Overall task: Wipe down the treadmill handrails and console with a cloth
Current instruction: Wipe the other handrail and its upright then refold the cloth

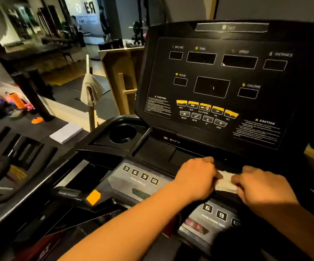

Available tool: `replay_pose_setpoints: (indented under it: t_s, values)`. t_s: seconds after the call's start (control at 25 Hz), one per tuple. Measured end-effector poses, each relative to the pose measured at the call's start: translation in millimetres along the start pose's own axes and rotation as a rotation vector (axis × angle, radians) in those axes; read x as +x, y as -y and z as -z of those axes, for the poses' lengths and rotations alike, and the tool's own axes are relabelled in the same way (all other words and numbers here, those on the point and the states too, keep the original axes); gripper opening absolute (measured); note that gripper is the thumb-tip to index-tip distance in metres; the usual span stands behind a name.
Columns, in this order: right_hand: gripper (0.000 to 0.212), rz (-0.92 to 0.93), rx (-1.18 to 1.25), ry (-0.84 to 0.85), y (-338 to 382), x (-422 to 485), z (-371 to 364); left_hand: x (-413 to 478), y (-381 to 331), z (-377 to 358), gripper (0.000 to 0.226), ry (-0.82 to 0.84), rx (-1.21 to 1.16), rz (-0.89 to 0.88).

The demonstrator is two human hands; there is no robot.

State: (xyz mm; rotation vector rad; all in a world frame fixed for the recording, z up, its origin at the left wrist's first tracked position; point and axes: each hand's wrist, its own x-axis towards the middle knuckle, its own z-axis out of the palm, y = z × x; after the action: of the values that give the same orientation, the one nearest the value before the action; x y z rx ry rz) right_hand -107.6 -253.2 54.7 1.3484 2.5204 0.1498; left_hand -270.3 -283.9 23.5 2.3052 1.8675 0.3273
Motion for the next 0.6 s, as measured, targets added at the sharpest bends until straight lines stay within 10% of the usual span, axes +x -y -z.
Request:
replay_pose_setpoints:
  t_s: [0.28,0.6]
  values:
    - [0.026,0.015,0.008,-0.200,23.0,37.4,-8.6,3.3,2.1,-4.8,0.021,-0.090,0.127,0.258]
    - [0.027,-0.212,0.054,-0.054,-16.4,6.5,-1.1,20.4,-42.0,-17.7,0.027,-0.066,0.172,0.023]
